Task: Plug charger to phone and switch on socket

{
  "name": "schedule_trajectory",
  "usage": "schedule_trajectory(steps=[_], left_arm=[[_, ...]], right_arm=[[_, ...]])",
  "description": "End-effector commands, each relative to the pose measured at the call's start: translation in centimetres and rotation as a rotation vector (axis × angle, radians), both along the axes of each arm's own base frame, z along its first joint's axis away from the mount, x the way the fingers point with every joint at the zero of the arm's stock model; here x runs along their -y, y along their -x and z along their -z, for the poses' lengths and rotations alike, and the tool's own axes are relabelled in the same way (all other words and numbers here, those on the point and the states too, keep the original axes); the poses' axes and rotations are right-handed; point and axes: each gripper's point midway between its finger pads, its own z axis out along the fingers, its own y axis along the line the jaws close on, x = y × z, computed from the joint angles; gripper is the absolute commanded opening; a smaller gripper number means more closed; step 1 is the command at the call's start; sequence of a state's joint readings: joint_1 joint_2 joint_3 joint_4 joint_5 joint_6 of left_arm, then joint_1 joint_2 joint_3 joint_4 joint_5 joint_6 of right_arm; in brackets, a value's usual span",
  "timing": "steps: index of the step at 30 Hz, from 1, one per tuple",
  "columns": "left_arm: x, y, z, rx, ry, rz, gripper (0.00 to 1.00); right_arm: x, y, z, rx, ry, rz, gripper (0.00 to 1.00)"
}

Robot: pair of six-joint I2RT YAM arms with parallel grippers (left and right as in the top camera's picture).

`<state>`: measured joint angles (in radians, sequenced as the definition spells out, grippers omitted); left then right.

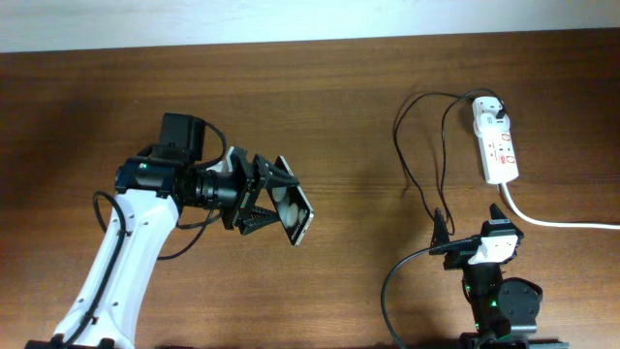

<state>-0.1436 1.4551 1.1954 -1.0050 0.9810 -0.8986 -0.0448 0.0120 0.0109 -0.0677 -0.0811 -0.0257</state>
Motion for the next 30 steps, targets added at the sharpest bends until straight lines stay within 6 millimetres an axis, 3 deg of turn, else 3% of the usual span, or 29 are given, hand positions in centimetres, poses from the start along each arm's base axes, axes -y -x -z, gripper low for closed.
schedule_trajectory(steps=[1,4,5,8,10,11,13,14,15,19,24,30], left_arm=[[0.4,0.0,-0.6,-0.004,0.042,0.01,0.71],[-0.3,-0.5,0.5,0.007,-0.03,-0.014,0.71],[-0.5,-0.6,0.8,0.011,-0.054,-0.022,0.71],[-2.2,-1.4,2.7,0.031,-0.199,-0.068,0.7],[-3.2,-1.9,3.6,0.043,-0.28,-0.094,0.7],[-3.5,-2.0,3.9,0.046,-0.302,-0.101,0.7],[-3.7,-2.0,4.0,0.052,-0.313,-0.1,0.7],[-3.9,-2.1,4.2,0.055,-0.33,-0.105,0.7],[-4.2,-2.2,4.3,0.057,-0.349,-0.111,0.7],[-4.9,-2.5,4.8,0.064,-0.397,-0.127,0.71],[-4.9,-2.5,4.8,0.064,-0.397,-0.126,0.7],[-4.9,-2.4,4.8,0.061,-0.397,-0.126,0.71]], right_arm=[[-0.6,0.0,0.2,-0.004,-0.023,-0.03,0.99],[-3.3,0.4,-0.1,-0.047,-0.438,-0.162,0.99],[-5.0,0.9,-0.3,-0.068,-0.482,-0.258,0.99],[-11.8,5.2,-0.6,-0.182,-0.492,-0.727,0.99],[-15.2,10.4,-0.9,-0.266,-0.48,-1.084,0.99],[-15.6,11.4,-1.1,-0.277,-0.48,-1.143,0.99],[-15.9,12.3,-1.3,-0.421,-0.645,-1.165,0.99],[-15.9,12.3,-1.3,-0.509,-0.758,-1.135,0.99],[-15.4,10.7,-1.3,-0.516,-0.842,-1.024,0.99],[-14.4,8.7,-1.7,-0.452,-0.867,-0.904,0.99],[-13.8,7.6,-6.1,-0.376,-0.818,-0.861,0.99],[-13.4,3.0,-10.1,-0.458,-0.81,-0.806,0.99]])
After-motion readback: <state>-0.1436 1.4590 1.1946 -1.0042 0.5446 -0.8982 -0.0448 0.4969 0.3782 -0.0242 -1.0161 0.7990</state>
